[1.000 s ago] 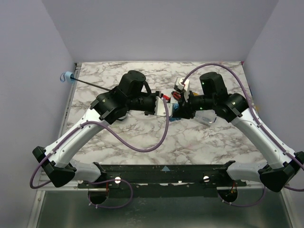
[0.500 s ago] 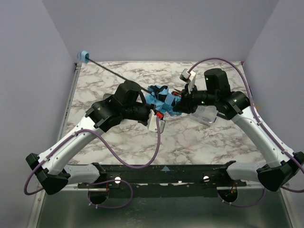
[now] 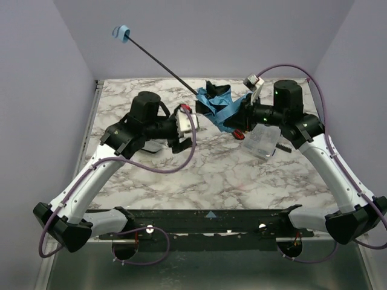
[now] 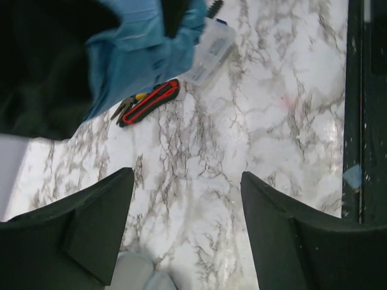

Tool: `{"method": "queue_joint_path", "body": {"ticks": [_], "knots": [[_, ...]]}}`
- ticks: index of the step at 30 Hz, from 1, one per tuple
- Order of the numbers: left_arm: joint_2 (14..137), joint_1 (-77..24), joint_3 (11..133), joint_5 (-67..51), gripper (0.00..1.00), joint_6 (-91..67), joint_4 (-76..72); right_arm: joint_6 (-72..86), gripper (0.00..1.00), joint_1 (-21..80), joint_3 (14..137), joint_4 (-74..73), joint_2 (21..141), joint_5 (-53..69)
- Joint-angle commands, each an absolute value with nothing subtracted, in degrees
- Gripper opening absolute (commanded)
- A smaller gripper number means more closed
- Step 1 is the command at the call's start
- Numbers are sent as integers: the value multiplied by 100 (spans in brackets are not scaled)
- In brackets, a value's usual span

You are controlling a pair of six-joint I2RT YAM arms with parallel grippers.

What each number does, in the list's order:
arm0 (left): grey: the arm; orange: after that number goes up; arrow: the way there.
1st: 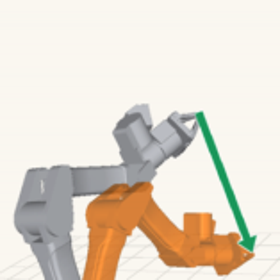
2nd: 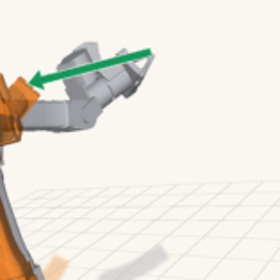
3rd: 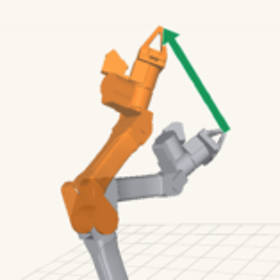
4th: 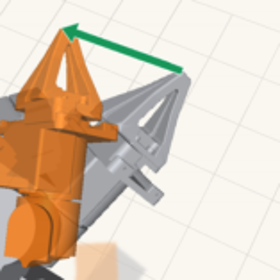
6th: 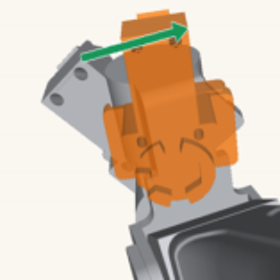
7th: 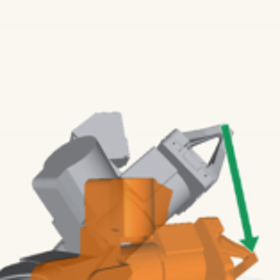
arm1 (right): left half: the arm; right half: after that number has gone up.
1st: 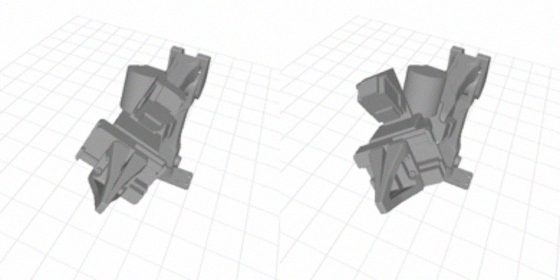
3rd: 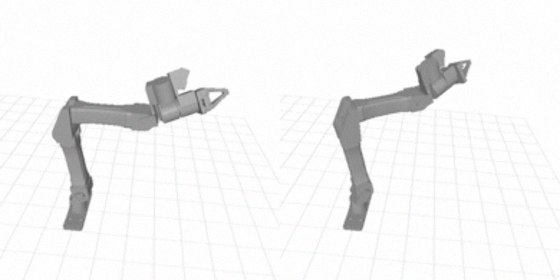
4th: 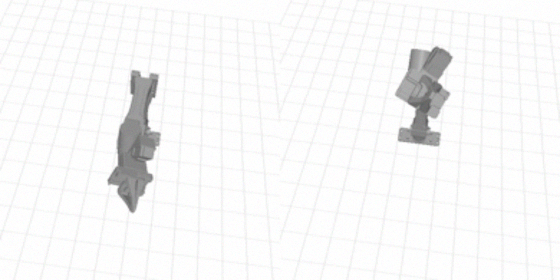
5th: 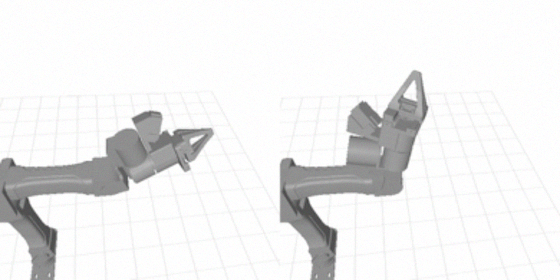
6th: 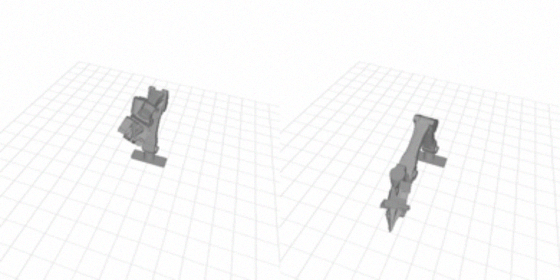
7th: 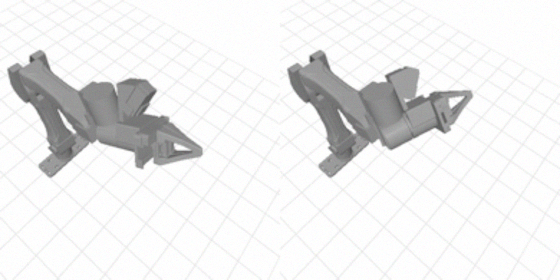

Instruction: Open the umbrella

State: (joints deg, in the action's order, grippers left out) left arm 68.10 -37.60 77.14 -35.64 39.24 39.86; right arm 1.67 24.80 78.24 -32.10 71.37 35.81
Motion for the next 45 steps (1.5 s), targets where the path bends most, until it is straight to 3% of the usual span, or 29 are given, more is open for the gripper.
{"method": "queue_joint_path", "body": {"ticks": [1, 10, 14, 20, 26, 31, 35, 36, 37, 39, 41, 45], "knots": [[6547, -2982, 7719, -4341, 75, 1003, 2639, 630, 0, 2359, 7709, -2117, 6911, 3284], [6797, -1848, 7626, -3523, 83, -2764, 570, 839, 0, 2354, 7169, -991, 6685, 3357], [6992, -1553, 7306, -3826, 83, -4056, -859, 896, 0, 2356, 6955, -643, 6576, 3747], [7365, -1529, 7375, -3878, 82, -4975, -1518, 1003, 0, 2363, 6817, -342, 6538, 4192], [7708, -1529, 7538, -3781, 72, -5438, -1742, 1067, 0, 2363, 6691, -146, 6535, 4458], [7944, -1529, 7641, -3959, 51, -5742, -2347, 1132, 0, 2372, 6597, -60, 6558, 4609], [8062, -1529, 7744, -4078, 18, -5752, -2574, 1204, 0, 2369, 6574, -46, 6586, 4605], [8071, -1522, 7777, -4093, 5, -5716, -2563, 1204, 0, 2373, 6566, -50, 6600, 4605], [8064, -1521, 7817, -4122, 0, -5663, -2534, 1228, 0, 2372, 6559, 60, 6604, 4586], [8041, -1512, 7890, -4242, 0, -5520, -2468, 1281, 12, 2373, 6564, 18, 6624, 4487], [7988, -1503, 7947, -4344, 0, -5239, -2322, 1326, 37, 2370, 6587, -361, 6643, 4319], [7902, -1447, 8213, -4408, 0, -4162, -1573, 1179, 73, 2363, 6587, -966, 6608, 4158]]}}
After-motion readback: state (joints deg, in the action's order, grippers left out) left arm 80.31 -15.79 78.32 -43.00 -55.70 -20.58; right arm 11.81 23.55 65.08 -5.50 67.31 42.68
